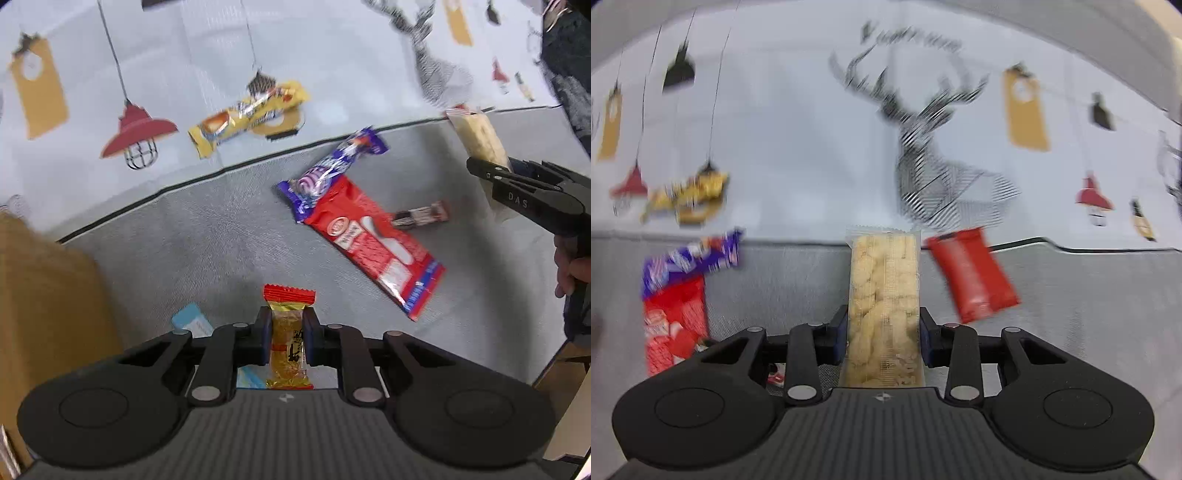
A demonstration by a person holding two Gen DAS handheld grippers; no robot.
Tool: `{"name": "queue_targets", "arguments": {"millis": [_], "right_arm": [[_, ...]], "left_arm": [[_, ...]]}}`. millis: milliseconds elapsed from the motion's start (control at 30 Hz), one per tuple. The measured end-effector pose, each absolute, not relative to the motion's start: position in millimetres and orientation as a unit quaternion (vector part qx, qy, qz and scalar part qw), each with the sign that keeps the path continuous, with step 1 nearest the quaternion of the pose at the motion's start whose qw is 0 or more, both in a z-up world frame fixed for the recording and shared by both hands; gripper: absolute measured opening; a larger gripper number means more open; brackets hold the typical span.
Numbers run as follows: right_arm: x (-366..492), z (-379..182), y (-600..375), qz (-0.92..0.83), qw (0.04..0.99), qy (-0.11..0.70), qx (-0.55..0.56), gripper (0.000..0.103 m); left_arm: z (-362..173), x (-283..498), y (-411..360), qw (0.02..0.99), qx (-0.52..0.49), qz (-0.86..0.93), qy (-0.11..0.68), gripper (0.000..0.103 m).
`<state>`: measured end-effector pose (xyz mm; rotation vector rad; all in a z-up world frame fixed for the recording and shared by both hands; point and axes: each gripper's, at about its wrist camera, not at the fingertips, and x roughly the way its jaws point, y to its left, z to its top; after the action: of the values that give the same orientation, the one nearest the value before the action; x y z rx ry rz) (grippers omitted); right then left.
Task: Organize snacks
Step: 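Carry the orange candy and cream bread bar toward the box with both tools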
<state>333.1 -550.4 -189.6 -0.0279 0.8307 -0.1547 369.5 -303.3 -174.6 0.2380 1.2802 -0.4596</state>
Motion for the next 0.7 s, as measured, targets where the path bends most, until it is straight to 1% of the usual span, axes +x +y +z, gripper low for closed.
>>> {"name": "queue_targets", "arguments": {"millis": [200,333,500,700], "right_arm": [[271,-128,-527,-0.084,0.937,0.338,0.015,0.038],[220,-93,-488,-0.053,0.945,0.318,0.046,0.038],[153,-70,-420,-0.013,0.941,0.326,0.093,0.038],[89,-57,-337,0.045,0.924,0.365,0.109,0.038]], "left_arm": [[-117,314,-278,0.801,0.077,-0.219,0.551,0.019],[-83,264,-249,0.819,0.069,-0.217,0.527,0.019],[-57,207,-204,0.839,0.066,-0.194,0.503,0.019],[-49,142,-135,0.847,0.046,-0.151,0.508,0.019]]}}
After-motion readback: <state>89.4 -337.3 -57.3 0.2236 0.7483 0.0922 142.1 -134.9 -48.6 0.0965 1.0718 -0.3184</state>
